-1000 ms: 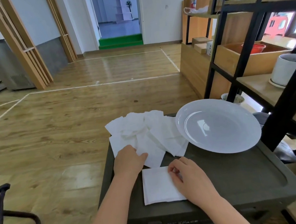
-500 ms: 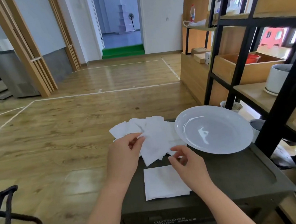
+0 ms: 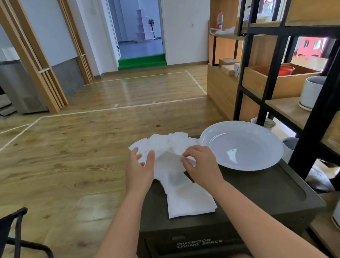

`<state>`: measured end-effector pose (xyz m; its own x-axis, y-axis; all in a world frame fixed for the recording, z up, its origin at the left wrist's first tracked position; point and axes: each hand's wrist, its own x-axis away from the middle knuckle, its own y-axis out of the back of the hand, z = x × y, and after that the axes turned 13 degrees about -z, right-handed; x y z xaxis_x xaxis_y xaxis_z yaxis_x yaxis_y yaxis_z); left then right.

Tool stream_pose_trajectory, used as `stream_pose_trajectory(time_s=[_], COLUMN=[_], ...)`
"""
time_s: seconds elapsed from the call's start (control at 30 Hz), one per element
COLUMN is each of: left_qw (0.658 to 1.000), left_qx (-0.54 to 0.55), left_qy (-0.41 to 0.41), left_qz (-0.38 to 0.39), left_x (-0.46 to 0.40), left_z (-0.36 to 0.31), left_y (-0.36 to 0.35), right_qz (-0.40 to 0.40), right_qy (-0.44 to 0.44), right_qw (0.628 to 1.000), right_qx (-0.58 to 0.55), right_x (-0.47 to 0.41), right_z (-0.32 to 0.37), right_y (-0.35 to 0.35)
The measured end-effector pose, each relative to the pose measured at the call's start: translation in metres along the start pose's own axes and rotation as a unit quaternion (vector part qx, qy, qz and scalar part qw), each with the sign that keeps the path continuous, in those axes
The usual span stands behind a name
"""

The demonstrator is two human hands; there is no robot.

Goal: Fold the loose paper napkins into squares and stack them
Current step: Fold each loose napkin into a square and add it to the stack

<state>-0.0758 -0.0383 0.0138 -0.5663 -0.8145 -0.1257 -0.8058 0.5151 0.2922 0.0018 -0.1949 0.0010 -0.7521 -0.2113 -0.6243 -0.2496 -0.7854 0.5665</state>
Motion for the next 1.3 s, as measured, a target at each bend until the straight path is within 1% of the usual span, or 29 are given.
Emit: stream_pose_trajectory(time_s=[0.07,0.13,0.2,0.27,0.33,0.4,0.47,0.5,0.53,0.57,0.63,0.7,0.77,0.83,0.97,1.07,1.13,1.2,1.23,1.27,1.3], left_qw=[0.996,0.983,0.973,0.972,0.973,0.975,0.974,0.972,0.973,0.976,0.986,0.991,0.986,0.973,0.961,0.956,0.951,0.943,0.943,0.948,0.958], left_qx=[-0.015,-0.033,-0.037,-0.022,0.006,0.068,0.144,0.164,0.163,0.145,0.073,-0.013,-0.123,-0.19,-0.194,-0.198,-0.21,-0.216,-0.212,-0.2,-0.181], left_qy=[-0.077,-0.138,-0.164,-0.172,-0.167,-0.132,-0.062,-0.029,-0.007,0.008,0.022,0.016,-0.037,-0.097,-0.157,-0.159,-0.15,-0.15,-0.154,-0.158,-0.16], left_qz=[0.047,0.12,0.157,0.158,0.159,0.162,0.165,0.165,0.163,0.16,0.149,0.13,0.11,0.092,0.115,0.146,0.173,0.204,0.206,0.19,0.153], left_x=[-0.001,0.0,-0.001,-0.001,0.002,0.009,0.017,0.022,0.027,0.032,0.04,0.048,0.051,0.051,0.037,0.023,0.015,0.009,0.008,0.008,0.012], left_z=[-0.002,-0.005,-0.007,-0.008,-0.009,-0.011,-0.011,-0.009,-0.006,-0.002,0.008,0.021,0.035,0.045,0.047,0.04,0.035,0.032,0.031,0.03,0.031], left_y=[0.004,0.006,0.007,0.005,0.003,0.001,0.0,-0.002,-0.004,-0.005,-0.008,-0.007,-0.005,-0.002,-0.006,-0.016,-0.023,-0.028,-0.028,-0.027,-0.025], right_qz=[0.03,0.08,0.124,0.159,0.155,0.134,0.126,0.123,0.121,0.118,0.101,0.08,0.065,0.051,0.05,0.052,0.062,0.077,0.087,0.099,0.108], right_qy=[0.001,0.006,0.006,-0.024,-0.06,-0.123,-0.221,-0.261,-0.288,-0.309,-0.341,-0.366,-0.378,-0.396,-0.418,-0.419,-0.425,-0.44,-0.452,-0.464,-0.47], right_qw=[0.999,0.997,0.992,0.983,0.976,0.96,0.917,0.898,0.89,0.885,0.885,0.888,0.894,0.892,0.884,0.882,0.874,0.853,0.835,0.817,0.811], right_qx=[0.016,0.005,-0.026,-0.085,-0.137,-0.211,-0.308,-0.332,-0.333,-0.329,-0.301,-0.266,-0.231,-0.209,-0.202,-0.208,-0.227,-0.272,-0.302,-0.327,-0.331], right_x=[-0.011,-0.018,-0.02,-0.02,-0.018,-0.014,-0.009,-0.005,-0.002,0.002,0.011,0.021,0.029,0.033,0.03,0.026,0.026,0.026,0.027,0.029,0.031], right_z=[0.005,0.008,0.009,0.009,0.006,0.002,-0.003,-0.005,-0.008,-0.01,-0.015,-0.021,-0.028,-0.034,-0.039,-0.036,-0.032,-0.027,-0.024,-0.023,-0.022], right_y=[0.005,0.013,0.024,0.035,0.043,0.05,0.054,0.054,0.053,0.051,0.045,0.04,0.038,0.04,0.046,0.047,0.049,0.05,0.05,0.05,0.048])
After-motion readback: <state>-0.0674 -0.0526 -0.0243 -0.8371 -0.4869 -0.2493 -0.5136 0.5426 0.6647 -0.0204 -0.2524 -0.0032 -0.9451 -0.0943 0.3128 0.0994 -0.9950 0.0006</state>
